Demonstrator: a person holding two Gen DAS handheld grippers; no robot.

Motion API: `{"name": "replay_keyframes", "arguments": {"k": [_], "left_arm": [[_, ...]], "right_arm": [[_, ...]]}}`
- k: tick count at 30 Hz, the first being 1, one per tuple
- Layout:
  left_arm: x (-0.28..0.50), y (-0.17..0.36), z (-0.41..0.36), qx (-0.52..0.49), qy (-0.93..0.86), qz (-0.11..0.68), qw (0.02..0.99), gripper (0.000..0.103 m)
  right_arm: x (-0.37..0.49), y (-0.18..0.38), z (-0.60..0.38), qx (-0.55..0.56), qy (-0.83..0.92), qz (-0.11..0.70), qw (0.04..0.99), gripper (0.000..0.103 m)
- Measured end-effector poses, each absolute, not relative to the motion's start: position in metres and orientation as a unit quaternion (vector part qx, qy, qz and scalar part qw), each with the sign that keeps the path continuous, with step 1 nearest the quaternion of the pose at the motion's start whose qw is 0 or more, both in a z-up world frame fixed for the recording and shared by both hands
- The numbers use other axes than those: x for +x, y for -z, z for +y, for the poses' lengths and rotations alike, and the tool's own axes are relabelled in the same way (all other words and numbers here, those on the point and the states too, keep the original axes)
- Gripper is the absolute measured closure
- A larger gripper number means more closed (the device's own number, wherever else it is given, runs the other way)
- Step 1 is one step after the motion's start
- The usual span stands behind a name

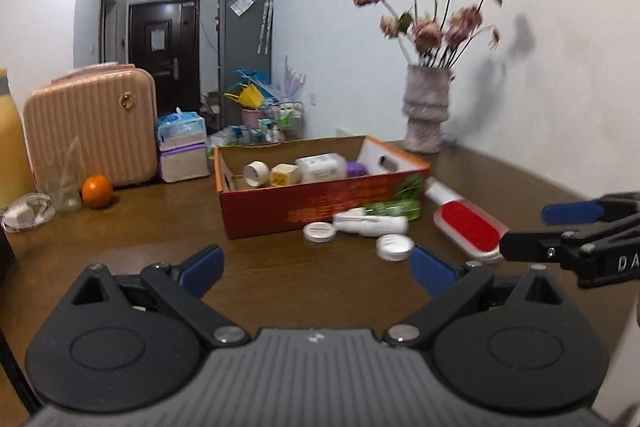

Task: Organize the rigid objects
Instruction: 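Raise both open grippers and move back toward the table items, then grasp the round white cap with the left gripper while the right grasps the white bottle cap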

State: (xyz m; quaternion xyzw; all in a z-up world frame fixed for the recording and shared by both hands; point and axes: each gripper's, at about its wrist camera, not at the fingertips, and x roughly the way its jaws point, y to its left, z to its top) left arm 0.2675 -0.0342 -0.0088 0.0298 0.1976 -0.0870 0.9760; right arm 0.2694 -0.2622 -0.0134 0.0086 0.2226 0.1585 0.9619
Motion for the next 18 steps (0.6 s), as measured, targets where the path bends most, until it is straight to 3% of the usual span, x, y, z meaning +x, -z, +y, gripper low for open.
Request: {"name": "replay_keyframes", "arguments": {"k": [11, 18], "left_arm": [[0.382, 0.046, -0.027, -0.005, 0.092, 0.264, 0.96, 0.0], [0.449, 0.078, -0.048, 0.081, 0.083, 0.283, 0.952, 0.004]], "right_arm": [[0.354, 0.062, -0.218, 0.007, -0.115, 0.25, 0.961, 0.013], [0.401, 0.071, -0.215, 0.004, -0.109, 0.281, 0.954, 0.02]]}}
